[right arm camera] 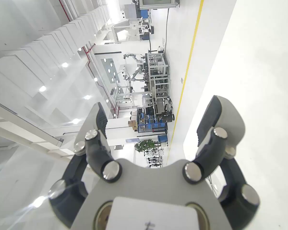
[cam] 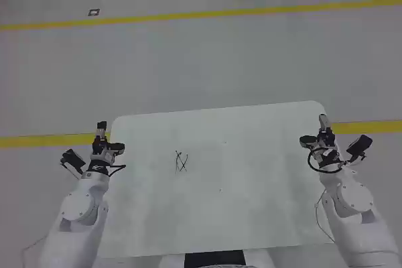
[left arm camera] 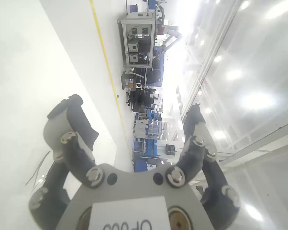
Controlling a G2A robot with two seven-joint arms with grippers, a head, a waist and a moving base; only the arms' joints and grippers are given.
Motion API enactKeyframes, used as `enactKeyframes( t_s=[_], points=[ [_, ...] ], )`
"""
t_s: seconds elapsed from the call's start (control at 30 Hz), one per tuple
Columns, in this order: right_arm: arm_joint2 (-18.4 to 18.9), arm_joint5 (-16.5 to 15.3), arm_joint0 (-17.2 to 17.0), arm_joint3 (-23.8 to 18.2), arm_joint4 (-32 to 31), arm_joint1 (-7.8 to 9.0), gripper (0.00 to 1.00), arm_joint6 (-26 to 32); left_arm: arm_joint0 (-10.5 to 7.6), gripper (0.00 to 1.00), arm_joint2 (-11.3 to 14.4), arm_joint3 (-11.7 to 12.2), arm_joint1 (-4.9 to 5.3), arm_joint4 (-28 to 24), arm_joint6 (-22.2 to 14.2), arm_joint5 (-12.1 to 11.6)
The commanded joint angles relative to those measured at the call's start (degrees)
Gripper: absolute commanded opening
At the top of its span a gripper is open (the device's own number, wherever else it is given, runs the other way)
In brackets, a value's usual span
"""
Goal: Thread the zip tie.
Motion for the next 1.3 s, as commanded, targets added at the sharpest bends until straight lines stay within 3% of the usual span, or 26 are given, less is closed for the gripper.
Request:
enactKeyframes(
  t_s=[0.0,0.03,0.07,0.1,0.13,0.37,0.57,1.1,1.27],
  points=[
    [0.0,0.0,0.0,0.0,0.0,0.0,1.0,0.0,0.0,0.78,0.0,0.0,0.0,0.0,0.0,0.0],
    [0.0,0.0,0.0,0.0,0.0,0.0,0.78,0.0,0.0,0.78,0.0,0.0,0.0,0.0,0.0,0.0],
    [0.0,0.0,0.0,0.0,0.0,0.0,0.78,0.0,0.0,1.0,0.0,0.0,0.0,0.0,0.0,0.0],
    [0.0,0.0,0.0,0.0,0.0,0.0,0.78,0.0,0.0,0.78,0.0,0.0,0.0,0.0,0.0,0.0],
    [-0.5,-0.2,0.4,-1.1,-1.4,0.06,1.0,1.1,0.0,1.0,0.0,0.0,0.0,0.0,0.0,0.0],
    [-6.0,2.1,5.3,-2.6,-15.3,0.19,1.0,5.7,0.0,1.0,0.0,0.0,0.0,0.0,0.0,0.0],
    [-12.8,7.0,9.2,-0.5,-28.7,-0.13,1.0,5.7,0.0,1.0,0.0,0.0,0.0,0.0,0.0,0.0],
    [-13.5,6.6,9.4,-0.1,-29.5,-0.23,1.0,5.4,0.0,1.0,0.0,0.0,0.0,0.0,0.0,0.0],
    [-14.8,7.7,11.6,0.4,-32.6,-0.3,1.0,7.9,0.0,1.0,0.0,0.0,0.0,0.0,0.0,0.0]
  ],
)
